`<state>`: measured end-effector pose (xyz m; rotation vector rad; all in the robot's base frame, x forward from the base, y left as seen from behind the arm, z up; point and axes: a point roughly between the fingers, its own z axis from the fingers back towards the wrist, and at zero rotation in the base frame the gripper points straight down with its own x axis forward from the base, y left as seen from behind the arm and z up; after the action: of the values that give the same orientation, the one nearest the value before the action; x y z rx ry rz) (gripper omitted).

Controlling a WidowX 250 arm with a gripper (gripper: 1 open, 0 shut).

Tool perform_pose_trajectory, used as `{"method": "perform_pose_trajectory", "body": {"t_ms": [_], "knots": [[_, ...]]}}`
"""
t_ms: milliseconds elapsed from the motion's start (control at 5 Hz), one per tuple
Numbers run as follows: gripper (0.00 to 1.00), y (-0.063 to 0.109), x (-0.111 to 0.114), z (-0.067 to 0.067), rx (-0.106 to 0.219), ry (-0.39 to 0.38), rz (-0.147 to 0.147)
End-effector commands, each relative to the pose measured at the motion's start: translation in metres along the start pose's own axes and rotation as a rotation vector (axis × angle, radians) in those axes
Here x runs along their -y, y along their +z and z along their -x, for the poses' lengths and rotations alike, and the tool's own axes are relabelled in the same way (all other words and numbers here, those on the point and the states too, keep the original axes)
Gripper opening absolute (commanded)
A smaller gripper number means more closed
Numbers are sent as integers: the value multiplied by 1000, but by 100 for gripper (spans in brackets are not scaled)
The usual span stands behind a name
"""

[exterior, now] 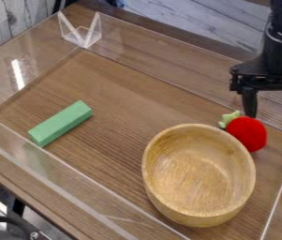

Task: Move the red fruit to the right

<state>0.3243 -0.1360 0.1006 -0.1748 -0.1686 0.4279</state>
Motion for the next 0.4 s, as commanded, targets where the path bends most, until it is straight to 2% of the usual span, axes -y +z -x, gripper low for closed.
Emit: {"method": "perform_pose_trajectory", "body": {"t_ms": [0,200], "knots": [[100,17,-3,-8,62,25,36],[100,22,-11,-15,84,43,42]]}}
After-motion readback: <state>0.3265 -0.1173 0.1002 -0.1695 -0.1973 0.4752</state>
